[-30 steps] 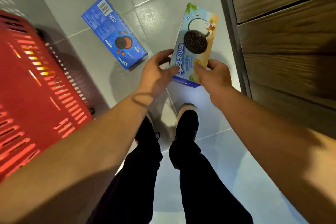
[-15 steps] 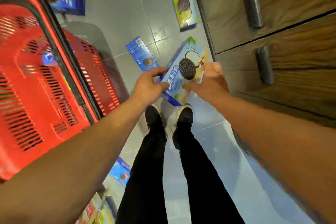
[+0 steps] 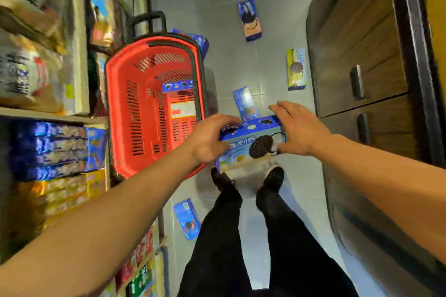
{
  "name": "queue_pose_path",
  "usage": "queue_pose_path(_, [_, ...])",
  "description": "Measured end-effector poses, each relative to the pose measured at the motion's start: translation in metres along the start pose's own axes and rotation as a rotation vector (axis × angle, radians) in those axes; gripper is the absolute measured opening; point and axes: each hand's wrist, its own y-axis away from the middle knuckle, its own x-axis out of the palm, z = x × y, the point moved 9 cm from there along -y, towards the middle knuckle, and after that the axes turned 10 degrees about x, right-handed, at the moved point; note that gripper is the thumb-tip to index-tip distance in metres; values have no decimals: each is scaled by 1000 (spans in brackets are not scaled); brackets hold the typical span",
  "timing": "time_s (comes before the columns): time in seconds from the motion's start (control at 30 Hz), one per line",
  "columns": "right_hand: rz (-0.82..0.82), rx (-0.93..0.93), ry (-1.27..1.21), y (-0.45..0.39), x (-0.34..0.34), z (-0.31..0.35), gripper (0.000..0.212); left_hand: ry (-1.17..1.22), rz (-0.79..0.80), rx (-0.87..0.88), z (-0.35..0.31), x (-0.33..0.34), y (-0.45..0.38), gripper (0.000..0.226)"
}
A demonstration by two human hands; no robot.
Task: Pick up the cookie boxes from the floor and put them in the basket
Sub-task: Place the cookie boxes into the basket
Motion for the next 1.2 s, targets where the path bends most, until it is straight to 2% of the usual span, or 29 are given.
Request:
queue_pose_path(0.2, [121, -190, 73, -6, 8, 99, 104, 125, -82, -127, 56, -48, 94, 76])
queue_pose_path(0.37, [201, -248, 94, -31, 25, 185, 80, 287, -192, -184, 131, -79, 152, 75])
queue_pose_path(0.47, [190, -247, 104, -51, 29, 231, 62, 151, -215, -138, 170, -102, 172, 77])
queue_pose_path(0.63, [156, -275, 187, -98, 39, 310, 56, -11, -229, -134, 247, -138, 191, 64])
queue_pose_path(0.7, [124, -264, 221, -123, 41, 333, 59, -76, -235, -157, 279, -145, 185, 60])
queue_pose_path(0.77, [119, -243, 266, -147, 48, 346, 64, -124, -248, -191, 308, -147, 173, 53])
queue_pose_path(0.9, [88, -164, 330, -198, 64, 344, 71, -154, -250, -247, 362, -135, 134, 61])
queue_pose_path(1.2, [19, 18, 471, -340, 133, 308, 45, -310, -310, -266, 477, -95, 10, 57])
